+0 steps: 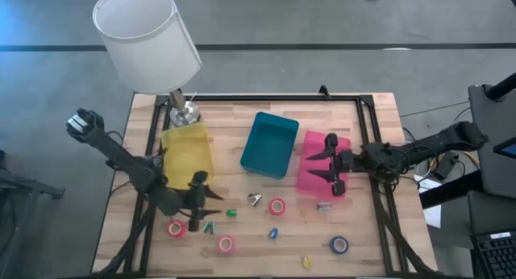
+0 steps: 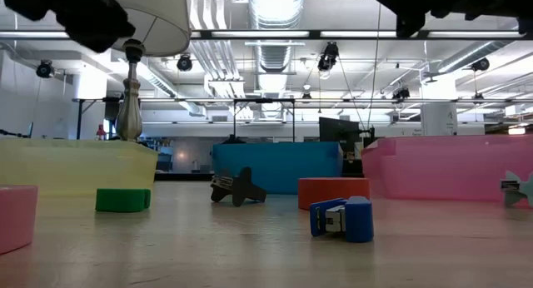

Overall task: Pick and place Stapler, Stapler remover, tape
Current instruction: Put the green stapler into the yellow bin

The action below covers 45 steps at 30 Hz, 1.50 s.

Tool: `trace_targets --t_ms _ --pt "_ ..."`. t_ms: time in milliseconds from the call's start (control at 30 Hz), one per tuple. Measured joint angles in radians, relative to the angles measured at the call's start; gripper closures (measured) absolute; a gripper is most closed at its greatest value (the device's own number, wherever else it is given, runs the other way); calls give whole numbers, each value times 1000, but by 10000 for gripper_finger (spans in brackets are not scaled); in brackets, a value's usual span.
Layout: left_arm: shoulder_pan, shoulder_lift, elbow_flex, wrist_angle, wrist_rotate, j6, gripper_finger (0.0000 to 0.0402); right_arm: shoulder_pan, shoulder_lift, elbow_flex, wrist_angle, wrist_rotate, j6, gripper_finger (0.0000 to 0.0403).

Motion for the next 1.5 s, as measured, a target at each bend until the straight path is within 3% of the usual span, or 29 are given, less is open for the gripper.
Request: trace_targets --t_ms 300,600,967,1267,1500 --pt "108 231 158 -87 221 -7 213 0 64 30 -5 0 3 231" --pt "243 349 157 -180 416 -12 213 0 91 32 -6 -1 -1 236" --pt "256 406 111 -159 479 -33 213 0 123 29 -2 -1 46 242" --pt "270 407 -9 102 499 -35 213 0 137 28 -4 -2 75 253" --pt "276 406 -86 179 502 -47 213 0 148 28 -1 -3 75 259"
